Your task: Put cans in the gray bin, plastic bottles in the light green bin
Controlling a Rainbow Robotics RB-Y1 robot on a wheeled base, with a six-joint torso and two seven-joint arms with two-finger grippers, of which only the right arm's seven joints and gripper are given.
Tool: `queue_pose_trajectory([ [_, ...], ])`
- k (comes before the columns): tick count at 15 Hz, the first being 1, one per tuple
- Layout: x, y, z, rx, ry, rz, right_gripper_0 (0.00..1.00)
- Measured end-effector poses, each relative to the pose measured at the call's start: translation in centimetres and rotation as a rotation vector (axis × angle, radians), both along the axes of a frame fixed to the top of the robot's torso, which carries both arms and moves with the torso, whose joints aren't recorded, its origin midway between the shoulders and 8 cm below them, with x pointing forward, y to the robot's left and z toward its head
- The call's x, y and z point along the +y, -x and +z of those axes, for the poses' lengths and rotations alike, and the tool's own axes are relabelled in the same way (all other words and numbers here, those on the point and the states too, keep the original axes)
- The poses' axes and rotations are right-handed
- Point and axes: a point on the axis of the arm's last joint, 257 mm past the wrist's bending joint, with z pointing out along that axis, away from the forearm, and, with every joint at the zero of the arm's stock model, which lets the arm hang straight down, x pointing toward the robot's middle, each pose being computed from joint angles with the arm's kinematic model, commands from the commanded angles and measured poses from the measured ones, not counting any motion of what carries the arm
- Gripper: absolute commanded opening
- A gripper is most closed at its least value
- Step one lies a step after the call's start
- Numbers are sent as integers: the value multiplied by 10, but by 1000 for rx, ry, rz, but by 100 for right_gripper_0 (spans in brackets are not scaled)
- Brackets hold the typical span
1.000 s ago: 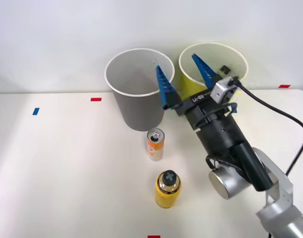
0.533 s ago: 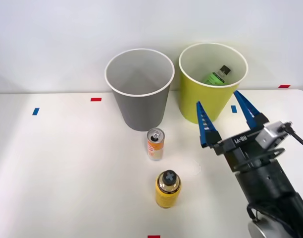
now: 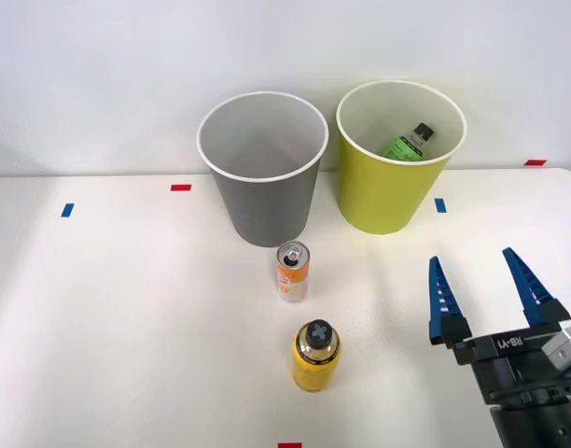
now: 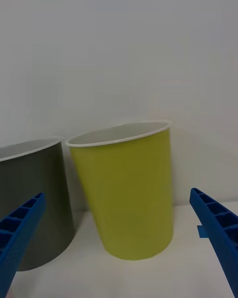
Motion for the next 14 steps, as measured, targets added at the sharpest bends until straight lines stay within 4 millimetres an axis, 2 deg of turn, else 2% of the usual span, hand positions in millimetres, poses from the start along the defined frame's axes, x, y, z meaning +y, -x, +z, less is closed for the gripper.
queue_pose_trajectory([
  [7, -16, 26, -33, 86, -38, -90, 100],
  [14, -20, 47, -73, 192, -6, -115, 100],
])
